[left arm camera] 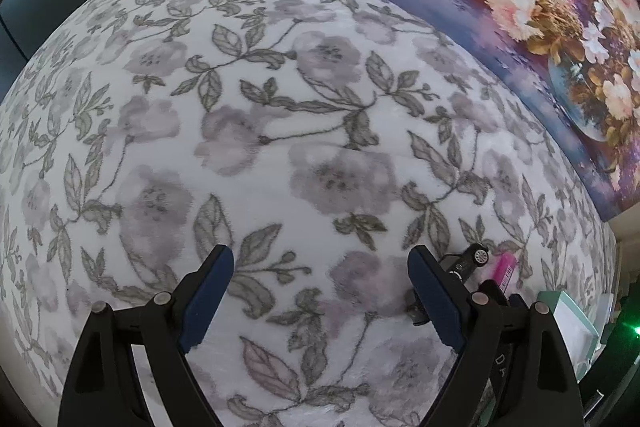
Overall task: Organize rigid objects
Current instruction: 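Close the right gripper around the pink lighter, then close the left gripper around the black toy car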
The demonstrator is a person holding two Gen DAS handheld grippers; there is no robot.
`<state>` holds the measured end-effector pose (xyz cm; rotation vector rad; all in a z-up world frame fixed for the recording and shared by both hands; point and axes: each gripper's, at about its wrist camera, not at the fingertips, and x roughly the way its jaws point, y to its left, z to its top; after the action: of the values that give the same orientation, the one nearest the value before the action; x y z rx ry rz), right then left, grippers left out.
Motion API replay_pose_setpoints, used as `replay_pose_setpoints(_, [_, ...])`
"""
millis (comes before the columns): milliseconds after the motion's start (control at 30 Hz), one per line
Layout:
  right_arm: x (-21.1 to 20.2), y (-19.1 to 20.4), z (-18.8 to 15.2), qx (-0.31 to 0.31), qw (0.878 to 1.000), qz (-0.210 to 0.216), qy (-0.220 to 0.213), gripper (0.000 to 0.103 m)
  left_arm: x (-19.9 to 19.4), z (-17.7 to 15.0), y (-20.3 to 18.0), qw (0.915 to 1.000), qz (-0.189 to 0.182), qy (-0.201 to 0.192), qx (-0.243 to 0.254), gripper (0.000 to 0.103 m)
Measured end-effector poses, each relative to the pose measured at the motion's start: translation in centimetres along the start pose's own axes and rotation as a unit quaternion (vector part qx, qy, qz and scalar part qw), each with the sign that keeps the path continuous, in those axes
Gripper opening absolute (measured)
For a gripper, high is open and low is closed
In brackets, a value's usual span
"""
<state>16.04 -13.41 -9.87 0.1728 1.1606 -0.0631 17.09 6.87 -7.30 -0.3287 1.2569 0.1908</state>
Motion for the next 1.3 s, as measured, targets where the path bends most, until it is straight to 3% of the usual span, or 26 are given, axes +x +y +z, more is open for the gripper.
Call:
replay_pose_setpoints(367, [-0.3, -0.9, -0.1, 0.004, 1.0, -0.007, 0.0, 0.022, -0.1, -0.2, -1.3, 0.9995, -0.019, 0.002, 0.025, 0.089])
replay_pose_setpoints(867, [-3.0, -4.5, 0.7, 0.057, 0.998, 0.021, -0.015, 0.021, -0.8, -0.5, -3.6, 0.9968, -0.031, -0.025, 0.069, 0.089])
replay_pose_setpoints(1300, [-5.3, -6.6, 1.5, 0.087, 0.995, 0.036, -0.035, 0.021, 0.5, -2.2, -6.8, 0.9893, -0.032, -0.034, 0.138, 0.087])
